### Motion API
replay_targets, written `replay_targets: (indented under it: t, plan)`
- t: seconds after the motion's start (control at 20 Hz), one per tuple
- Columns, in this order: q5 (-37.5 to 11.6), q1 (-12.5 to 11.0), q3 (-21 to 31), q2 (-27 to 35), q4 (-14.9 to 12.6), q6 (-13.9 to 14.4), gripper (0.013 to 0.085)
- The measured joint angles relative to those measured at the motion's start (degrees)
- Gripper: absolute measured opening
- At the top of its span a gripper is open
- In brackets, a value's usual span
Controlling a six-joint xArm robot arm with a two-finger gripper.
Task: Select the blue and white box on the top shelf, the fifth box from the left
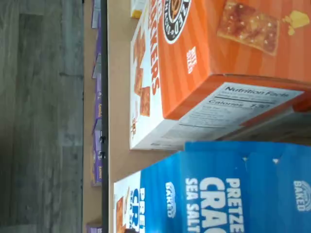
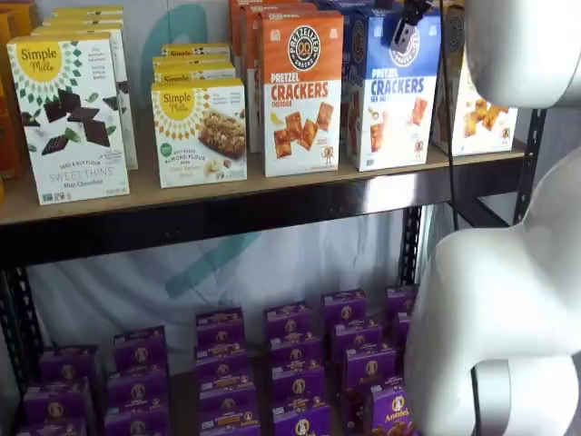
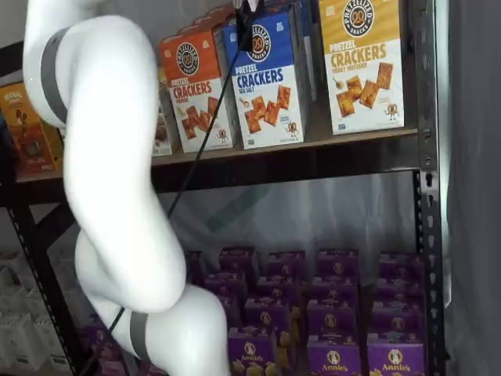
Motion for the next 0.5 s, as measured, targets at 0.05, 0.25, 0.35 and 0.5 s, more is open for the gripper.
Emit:
replay_targets:
  t: [0.05,0.25,0.35,0.5]
  plan:
    - [0.6,0.1,-0.4,0.3,-0.3,0.0,0.0850]
    - [2.9,0.6,-2.0,1.3,-2.1,0.2,0.0850]
    - [3.4,0.9,-2.3,1.6,-2.9,0.2,0.0850]
    - [3.4,1.3,-2.0,1.5,-3.8,0.3,0.0850]
